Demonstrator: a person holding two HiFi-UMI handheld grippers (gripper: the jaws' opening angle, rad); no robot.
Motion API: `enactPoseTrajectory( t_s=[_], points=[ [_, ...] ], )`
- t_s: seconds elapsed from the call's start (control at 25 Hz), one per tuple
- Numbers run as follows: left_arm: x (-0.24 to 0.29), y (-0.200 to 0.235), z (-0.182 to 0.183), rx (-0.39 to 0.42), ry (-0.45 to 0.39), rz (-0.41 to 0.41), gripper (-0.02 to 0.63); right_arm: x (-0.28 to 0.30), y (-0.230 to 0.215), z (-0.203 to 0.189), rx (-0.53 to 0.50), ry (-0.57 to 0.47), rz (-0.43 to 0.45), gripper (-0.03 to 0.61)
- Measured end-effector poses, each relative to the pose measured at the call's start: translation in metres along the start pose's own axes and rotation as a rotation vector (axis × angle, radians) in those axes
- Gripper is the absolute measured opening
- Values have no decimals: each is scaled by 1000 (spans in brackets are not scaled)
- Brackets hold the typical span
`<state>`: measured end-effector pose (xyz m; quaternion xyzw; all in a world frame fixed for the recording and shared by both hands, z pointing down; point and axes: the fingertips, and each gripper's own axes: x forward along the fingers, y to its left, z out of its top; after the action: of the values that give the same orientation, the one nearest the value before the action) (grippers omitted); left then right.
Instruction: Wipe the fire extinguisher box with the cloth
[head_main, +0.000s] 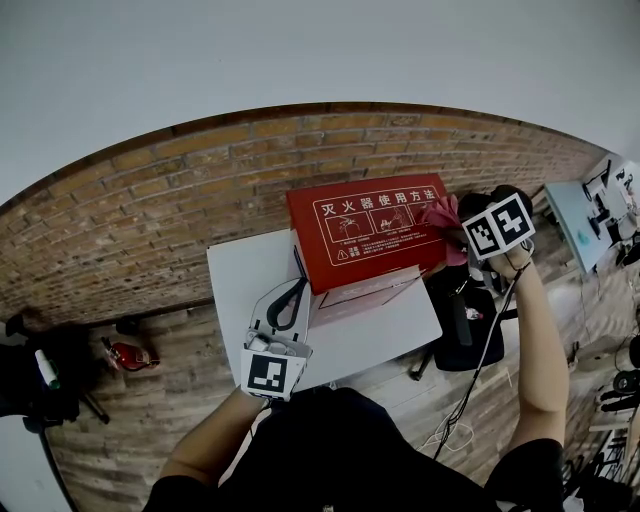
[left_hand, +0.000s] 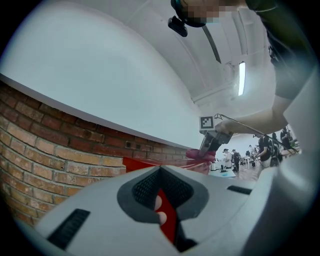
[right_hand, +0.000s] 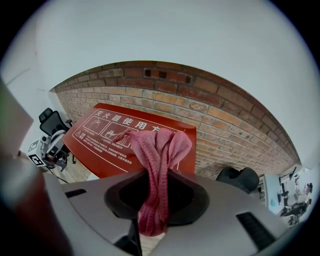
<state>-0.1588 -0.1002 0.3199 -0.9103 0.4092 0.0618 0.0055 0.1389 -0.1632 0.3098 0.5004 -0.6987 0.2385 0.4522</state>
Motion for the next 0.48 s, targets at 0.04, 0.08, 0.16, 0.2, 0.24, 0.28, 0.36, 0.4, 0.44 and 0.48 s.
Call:
enactPoseTrajectory(
  t_s=[0.04,0.08,0.16,0.2,0.24,0.28,0.36,0.4,0.44,0.48],
  points=[
    [0,0,0,-2,0,-2,32,1,3,1,-1,-2,5,100],
    [0,0,-1,-4,0,-3,32,1,5,2,-2,-4,8,100],
    [0,0,-1,-5,-1,-7,32,1,9,3,-2,-8,13,100],
    [0,0,-1,-5,-1,-9,32,1,11,4,0,-10,16,100],
    [1,0,0,-4,-1,-11,32,1,13,5,1,-11,20,100],
    [1,0,0,-4,-1,-13,32,1,15,5,2,-13,23,100],
    [0,-1,0,-5,-2,-18,32,1,18,6,4,-16,26,100],
    [0,-1,-1,-6,-2,-20,32,2,20,7,5,-17,29,100],
    [1,-1,-1,-6,-2,-23,32,2,22,8,6,-19,32,100],
    [1,-1,-1,-4,-2,-25,32,2,24,8,8,-22,36,100]
  ],
)
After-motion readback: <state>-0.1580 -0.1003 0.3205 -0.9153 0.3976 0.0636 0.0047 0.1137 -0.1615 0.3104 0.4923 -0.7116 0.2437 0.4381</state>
